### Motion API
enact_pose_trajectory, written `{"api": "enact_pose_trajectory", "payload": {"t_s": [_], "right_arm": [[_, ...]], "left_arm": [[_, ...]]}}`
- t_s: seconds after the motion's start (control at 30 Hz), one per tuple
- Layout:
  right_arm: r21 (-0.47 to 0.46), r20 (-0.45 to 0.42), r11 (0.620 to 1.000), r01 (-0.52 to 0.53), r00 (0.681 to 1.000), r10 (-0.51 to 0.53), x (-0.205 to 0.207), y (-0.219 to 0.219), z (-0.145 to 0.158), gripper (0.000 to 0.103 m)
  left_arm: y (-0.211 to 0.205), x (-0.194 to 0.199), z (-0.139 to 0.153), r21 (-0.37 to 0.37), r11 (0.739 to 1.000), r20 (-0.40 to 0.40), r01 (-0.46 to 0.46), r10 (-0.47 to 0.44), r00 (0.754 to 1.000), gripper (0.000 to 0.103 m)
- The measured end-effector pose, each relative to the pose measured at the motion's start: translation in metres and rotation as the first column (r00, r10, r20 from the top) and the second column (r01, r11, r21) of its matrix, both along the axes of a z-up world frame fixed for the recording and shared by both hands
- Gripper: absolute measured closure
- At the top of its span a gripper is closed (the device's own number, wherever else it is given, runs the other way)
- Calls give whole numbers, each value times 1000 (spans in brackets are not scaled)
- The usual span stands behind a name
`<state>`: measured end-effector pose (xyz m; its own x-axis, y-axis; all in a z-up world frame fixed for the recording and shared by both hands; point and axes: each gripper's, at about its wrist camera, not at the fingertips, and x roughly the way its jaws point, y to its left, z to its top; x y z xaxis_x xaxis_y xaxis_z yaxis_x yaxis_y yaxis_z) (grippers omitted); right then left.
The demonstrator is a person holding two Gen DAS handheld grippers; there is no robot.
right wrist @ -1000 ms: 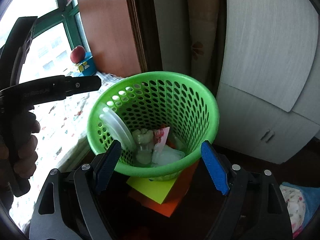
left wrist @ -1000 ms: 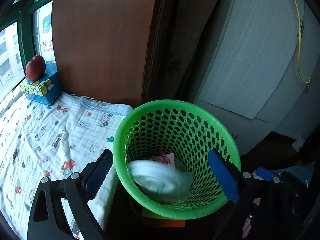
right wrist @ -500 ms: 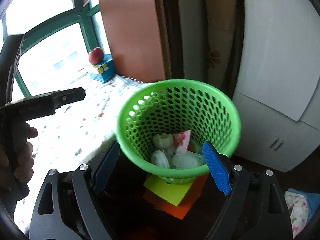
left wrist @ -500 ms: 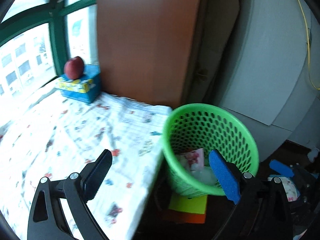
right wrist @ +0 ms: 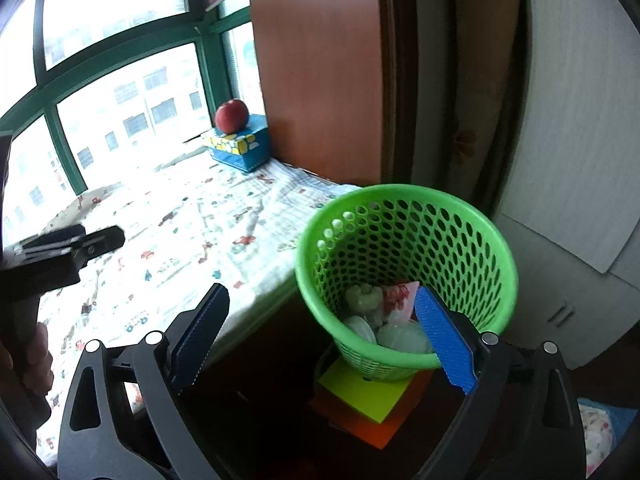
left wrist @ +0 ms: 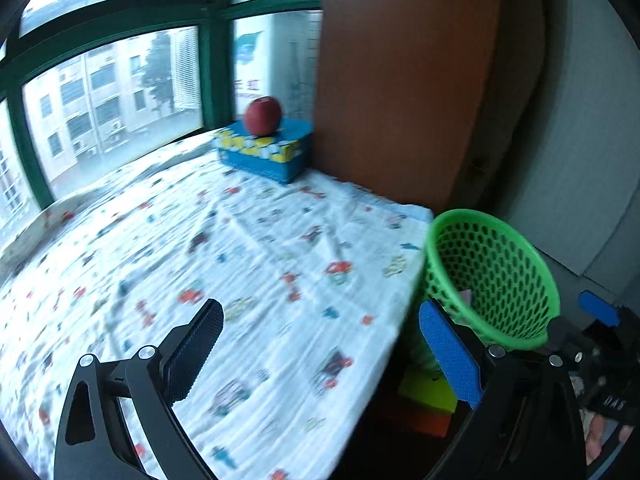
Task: Collect trash
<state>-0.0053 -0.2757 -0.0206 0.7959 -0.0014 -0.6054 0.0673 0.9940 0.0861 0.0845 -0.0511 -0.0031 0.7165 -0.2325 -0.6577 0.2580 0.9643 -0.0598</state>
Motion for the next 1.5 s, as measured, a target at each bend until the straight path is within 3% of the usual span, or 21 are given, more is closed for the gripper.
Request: {"api": "enact_pose_trajectory", "payload": {"t_s": [0.5,1.5], "right_arm": [[29,40,998,-50,998,49,-1,23,11,10],[30,69,995,-94,993,92,-5,39,12,8]], "left_arm": [[61,-38,-1,2,992,47,-125,125,991,8],[76,-52,7,-26,984,68,-179,180,981,8]]}}
